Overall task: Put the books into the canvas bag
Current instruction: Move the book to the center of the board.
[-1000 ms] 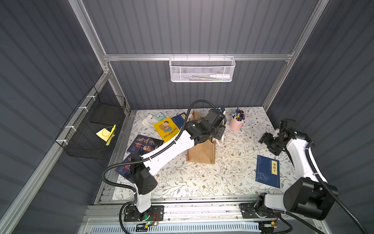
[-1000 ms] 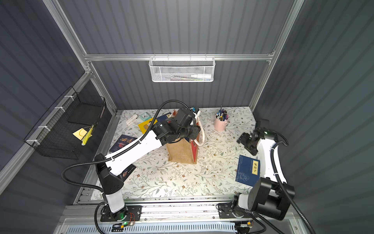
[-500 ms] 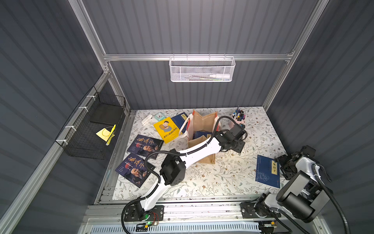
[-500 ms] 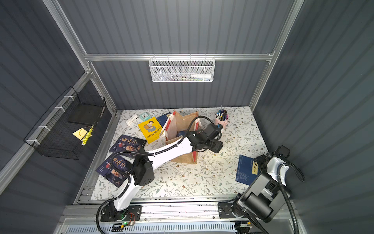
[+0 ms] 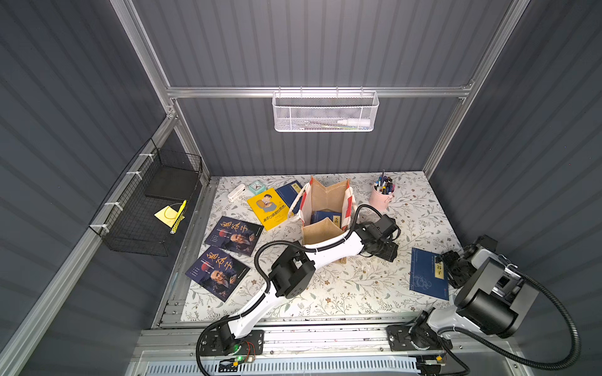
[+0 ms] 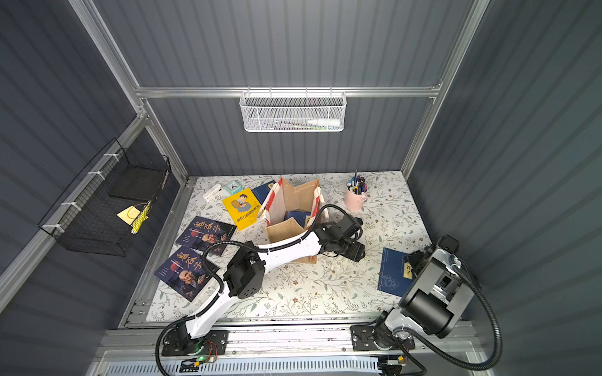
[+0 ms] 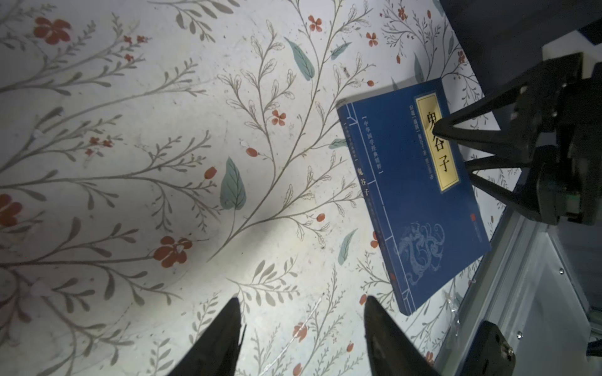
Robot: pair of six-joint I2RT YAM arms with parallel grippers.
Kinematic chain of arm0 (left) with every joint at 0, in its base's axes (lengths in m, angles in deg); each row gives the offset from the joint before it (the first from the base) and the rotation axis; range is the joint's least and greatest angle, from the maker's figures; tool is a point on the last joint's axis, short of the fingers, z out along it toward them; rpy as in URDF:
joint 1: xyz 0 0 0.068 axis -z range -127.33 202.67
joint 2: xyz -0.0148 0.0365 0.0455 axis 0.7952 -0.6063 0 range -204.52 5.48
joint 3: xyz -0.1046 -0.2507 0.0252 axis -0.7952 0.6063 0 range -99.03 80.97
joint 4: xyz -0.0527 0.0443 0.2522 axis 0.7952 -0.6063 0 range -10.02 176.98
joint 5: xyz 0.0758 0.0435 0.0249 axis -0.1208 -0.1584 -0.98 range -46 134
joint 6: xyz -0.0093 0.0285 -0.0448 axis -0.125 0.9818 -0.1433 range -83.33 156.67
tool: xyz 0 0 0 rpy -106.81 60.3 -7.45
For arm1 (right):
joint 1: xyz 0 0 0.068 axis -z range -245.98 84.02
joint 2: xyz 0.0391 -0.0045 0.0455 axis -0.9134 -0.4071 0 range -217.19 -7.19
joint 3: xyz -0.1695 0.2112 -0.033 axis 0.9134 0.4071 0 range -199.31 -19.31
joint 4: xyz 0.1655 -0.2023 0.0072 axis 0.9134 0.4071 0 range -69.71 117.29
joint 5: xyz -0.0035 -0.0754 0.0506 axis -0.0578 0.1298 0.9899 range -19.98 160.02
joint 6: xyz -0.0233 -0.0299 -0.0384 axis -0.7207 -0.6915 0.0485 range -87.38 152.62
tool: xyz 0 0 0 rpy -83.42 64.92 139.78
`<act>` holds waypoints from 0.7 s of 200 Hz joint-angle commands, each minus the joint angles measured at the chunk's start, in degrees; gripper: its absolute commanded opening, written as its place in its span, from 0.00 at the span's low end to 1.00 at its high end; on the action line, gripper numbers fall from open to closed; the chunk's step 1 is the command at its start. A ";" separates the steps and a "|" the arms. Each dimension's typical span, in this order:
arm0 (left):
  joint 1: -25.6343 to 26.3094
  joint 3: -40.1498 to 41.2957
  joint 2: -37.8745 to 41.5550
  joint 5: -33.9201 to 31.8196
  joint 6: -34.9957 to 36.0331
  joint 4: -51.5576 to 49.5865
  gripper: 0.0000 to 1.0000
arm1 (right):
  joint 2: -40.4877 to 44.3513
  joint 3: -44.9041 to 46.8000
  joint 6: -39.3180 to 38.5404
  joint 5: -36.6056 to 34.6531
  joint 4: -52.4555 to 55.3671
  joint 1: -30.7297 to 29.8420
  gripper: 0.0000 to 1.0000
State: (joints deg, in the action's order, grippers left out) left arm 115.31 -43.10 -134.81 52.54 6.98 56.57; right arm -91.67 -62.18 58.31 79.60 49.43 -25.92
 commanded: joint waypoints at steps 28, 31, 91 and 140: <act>-3.06 7.53 1.30 3.46 -4.40 3.13 0.62 | -0.08 3.44 5.00 6.78 -0.66 -13.37 0.74; -3.23 8.17 1.59 3.50 -4.54 3.45 0.62 | 0.20 3.57 5.26 6.84 -0.53 -14.27 0.74; -6.78 18.07 6.10 4.41 -8.04 7.98 0.62 | 6.76 5.17 7.75 6.61 3.73 -27.78 0.73; -8.57 19.72 5.63 9.14 -8.81 10.77 0.62 | 8.37 4.51 4.40 2.70 6.93 -27.84 0.72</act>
State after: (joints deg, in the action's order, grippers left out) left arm 107.79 -24.11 -128.78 58.37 -0.52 67.39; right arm -83.48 -57.41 64.12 83.95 53.02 -53.68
